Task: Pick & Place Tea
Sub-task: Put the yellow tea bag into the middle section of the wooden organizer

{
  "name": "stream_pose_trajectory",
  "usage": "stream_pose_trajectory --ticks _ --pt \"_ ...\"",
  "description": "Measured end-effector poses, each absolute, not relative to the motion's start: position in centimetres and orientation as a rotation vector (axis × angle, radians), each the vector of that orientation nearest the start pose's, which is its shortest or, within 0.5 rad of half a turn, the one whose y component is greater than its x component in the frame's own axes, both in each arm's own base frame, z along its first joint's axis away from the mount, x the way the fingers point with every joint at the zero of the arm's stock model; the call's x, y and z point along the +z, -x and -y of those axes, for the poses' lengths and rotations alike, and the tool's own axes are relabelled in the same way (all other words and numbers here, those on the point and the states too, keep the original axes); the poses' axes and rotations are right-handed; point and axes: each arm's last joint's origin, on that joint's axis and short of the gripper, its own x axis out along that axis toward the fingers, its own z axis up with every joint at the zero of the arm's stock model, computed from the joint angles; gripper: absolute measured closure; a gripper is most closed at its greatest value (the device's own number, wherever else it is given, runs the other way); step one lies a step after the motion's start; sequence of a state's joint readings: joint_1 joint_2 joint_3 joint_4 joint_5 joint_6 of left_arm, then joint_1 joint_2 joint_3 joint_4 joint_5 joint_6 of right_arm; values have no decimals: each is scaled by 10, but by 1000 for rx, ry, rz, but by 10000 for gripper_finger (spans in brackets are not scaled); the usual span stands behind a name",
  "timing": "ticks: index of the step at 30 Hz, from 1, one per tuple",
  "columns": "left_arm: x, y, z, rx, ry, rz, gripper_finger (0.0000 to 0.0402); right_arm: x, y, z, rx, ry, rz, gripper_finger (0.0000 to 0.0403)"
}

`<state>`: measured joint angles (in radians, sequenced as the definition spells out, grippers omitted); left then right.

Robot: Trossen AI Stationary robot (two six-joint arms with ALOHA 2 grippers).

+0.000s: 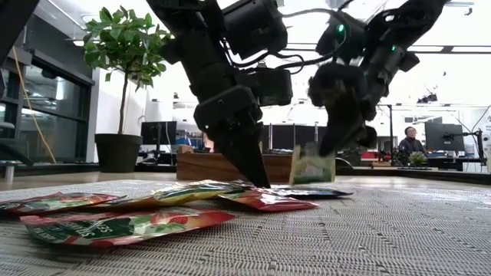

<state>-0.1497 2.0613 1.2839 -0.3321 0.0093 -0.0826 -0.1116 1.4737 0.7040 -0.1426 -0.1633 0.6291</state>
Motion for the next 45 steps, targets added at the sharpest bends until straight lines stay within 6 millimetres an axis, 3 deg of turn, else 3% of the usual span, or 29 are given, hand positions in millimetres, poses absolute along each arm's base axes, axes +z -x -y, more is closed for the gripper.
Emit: stream_pose_trajectory --ticks 4,13,21,27,34,41,45 --pt "123 -400 56 -107 -5 -1106 401 181 -259 25 -244 -676 -865 402" --pt "154 -396 41 -141 -43 -1030 401 209 -232 24 -295 -605 -834 403" --pt "215 -381 19 -141 -131 -899 401 218 -229 24 -251 -525 -791 403" --pt "255 -365 -2 -75 -209 -805 401 229 -236 30 -214 -453 -708 403" --pt "279 -349 -34 4 -241 -776 401 263 -250 60 -214 -342 -615 403" --pt "280 -343 -55 -34 -214 -738 401 279 -279 92 -197 -203 -733 403" --pt "270 -321 -61 -35 -161 -664 401 275 -288 108 -201 -182 -800 403"
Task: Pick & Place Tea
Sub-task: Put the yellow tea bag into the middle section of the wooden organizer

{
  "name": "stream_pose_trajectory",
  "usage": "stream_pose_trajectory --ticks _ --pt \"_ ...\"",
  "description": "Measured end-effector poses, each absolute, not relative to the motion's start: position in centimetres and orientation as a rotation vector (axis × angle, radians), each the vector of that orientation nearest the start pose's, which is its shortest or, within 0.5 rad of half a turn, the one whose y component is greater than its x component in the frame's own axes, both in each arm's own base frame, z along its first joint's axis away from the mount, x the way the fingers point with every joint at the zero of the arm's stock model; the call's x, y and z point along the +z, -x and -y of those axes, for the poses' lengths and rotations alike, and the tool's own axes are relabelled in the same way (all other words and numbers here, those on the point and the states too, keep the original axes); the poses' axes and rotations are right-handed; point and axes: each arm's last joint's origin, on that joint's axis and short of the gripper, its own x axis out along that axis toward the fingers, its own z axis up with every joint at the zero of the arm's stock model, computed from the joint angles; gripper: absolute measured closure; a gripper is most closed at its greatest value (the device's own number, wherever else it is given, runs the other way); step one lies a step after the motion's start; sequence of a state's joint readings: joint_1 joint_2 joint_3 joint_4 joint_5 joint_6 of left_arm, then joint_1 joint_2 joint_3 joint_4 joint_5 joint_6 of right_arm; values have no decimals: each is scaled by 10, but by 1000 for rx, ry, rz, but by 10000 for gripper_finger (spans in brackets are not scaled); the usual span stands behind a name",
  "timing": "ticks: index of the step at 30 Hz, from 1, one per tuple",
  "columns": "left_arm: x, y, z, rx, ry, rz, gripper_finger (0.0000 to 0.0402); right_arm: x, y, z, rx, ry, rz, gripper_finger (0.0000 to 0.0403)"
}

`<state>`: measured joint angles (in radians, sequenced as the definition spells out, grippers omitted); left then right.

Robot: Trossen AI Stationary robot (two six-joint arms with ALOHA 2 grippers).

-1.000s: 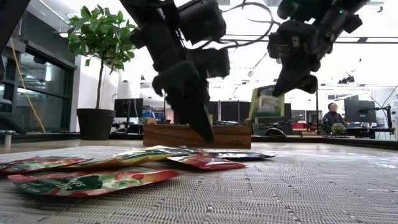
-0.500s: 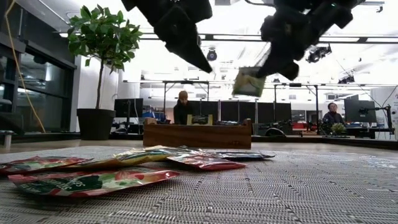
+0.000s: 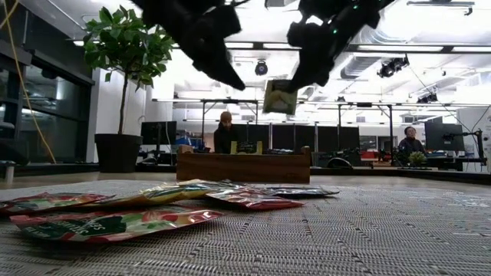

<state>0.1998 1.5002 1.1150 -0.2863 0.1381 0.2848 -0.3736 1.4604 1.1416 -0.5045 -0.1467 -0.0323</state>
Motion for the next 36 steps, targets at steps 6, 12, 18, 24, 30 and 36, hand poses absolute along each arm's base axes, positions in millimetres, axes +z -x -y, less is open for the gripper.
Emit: stream_pose_trajectory --ticks 6,12,18,24,30,36 --pt "253 -264 -59 30 -61 -470 401 263 -293 125 -166 -200 -816 403" --pt "236 -226 -49 57 15 -308 401 247 -309 133 -87 -212 -781 403" --pt "225 -217 -46 35 40 -313 401 243 -336 145 -19 -183 -788 403" --pt "224 -217 -46 6 37 -314 401 237 -362 157 25 -124 -860 403" --pt "224 -217 -45 -3 38 -314 401 227 -369 161 40 -105 -899 403" --pt "224 -217 -45 -5 37 -314 401 217 -366 159 34 -101 -930 403"
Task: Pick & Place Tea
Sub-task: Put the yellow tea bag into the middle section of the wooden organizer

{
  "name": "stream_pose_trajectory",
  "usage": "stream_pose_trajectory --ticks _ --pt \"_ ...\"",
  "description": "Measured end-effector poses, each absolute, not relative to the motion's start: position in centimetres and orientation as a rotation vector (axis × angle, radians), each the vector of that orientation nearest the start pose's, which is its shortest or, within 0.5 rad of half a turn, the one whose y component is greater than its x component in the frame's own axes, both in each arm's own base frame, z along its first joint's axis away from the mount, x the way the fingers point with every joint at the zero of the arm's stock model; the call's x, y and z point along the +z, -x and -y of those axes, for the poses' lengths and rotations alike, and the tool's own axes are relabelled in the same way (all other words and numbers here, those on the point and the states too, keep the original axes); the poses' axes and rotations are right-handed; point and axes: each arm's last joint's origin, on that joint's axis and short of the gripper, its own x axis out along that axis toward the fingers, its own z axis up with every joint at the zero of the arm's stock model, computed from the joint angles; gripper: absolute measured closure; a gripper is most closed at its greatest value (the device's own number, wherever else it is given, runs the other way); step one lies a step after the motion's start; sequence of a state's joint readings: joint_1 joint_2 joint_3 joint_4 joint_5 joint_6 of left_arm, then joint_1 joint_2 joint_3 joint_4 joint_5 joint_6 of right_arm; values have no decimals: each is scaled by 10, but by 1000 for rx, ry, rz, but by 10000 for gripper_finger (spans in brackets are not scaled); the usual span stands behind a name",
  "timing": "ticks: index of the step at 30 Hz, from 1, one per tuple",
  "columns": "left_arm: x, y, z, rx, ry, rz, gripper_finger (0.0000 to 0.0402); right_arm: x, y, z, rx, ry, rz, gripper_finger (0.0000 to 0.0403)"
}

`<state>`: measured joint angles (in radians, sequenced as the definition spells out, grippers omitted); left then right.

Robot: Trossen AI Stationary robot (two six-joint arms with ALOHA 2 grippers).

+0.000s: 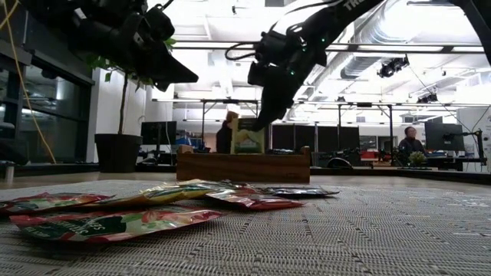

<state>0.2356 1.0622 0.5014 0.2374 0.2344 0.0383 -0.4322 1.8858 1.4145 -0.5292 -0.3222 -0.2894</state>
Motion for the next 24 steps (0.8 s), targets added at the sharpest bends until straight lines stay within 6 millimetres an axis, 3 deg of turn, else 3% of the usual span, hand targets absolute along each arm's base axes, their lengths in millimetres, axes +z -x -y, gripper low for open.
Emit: stream_pose_trajectory --ticks 14,19,24 --pt "224 -217 -45 -4 47 -315 401 212 -366 159 6 -112 -922 390" --pt "224 -217 -45 -4 47 -315 401 211 -365 159 -14 -140 -932 361" --pt "224 -217 -45 -5 48 -315 401 211 -365 159 -25 -163 -933 307"
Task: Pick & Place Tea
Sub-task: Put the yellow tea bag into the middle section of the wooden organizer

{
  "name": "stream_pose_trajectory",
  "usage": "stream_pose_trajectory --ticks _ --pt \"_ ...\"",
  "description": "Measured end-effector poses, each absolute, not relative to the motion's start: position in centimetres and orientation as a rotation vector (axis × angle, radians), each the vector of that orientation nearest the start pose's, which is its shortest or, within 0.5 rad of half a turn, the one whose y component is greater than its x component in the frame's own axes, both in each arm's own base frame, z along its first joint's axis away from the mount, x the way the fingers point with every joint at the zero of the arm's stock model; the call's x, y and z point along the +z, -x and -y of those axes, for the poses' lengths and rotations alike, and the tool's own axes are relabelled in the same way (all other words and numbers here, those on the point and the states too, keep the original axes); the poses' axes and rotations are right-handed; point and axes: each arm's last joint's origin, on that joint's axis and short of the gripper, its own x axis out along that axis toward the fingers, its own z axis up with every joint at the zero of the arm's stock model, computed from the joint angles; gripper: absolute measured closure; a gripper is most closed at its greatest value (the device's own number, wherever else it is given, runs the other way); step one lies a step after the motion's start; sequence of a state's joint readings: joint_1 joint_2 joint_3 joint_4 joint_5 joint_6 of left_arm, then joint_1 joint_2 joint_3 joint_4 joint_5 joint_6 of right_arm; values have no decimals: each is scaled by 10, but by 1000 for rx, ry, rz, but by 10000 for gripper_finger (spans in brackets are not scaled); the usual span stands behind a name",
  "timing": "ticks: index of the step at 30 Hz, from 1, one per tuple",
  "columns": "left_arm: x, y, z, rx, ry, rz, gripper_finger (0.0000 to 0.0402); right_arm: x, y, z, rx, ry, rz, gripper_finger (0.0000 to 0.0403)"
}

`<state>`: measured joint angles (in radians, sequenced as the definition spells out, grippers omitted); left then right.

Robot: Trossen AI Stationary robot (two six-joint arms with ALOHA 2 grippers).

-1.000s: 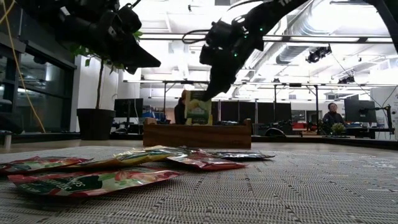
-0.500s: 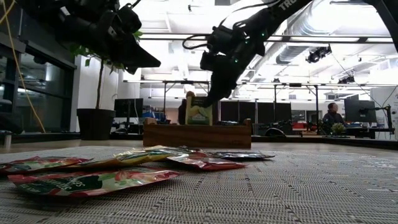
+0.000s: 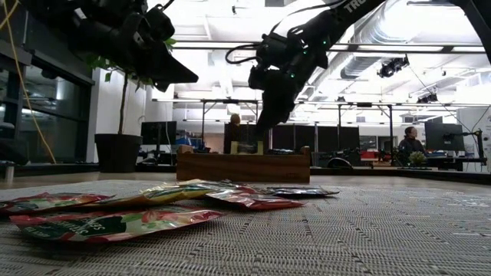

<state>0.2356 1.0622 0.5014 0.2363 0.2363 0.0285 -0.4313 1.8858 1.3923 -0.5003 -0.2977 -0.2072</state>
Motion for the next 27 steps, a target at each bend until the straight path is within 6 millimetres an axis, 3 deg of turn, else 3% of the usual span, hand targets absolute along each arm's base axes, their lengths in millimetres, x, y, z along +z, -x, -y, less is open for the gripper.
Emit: stream_pose_trajectory --ticks 6,16,20,27 --pt "223 -217 -43 -56 83 -330 401 219 -362 153 -39 -202 -935 265" --pt "219 -222 -1 -63 118 -371 401 253 -365 105 13 -126 -882 300" --pt "218 -221 25 -32 139 -377 401 246 -369 86 113 -175 -893 311" --pt "199 -225 68 23 230 -429 401 216 -365 59 229 -223 -927 308"
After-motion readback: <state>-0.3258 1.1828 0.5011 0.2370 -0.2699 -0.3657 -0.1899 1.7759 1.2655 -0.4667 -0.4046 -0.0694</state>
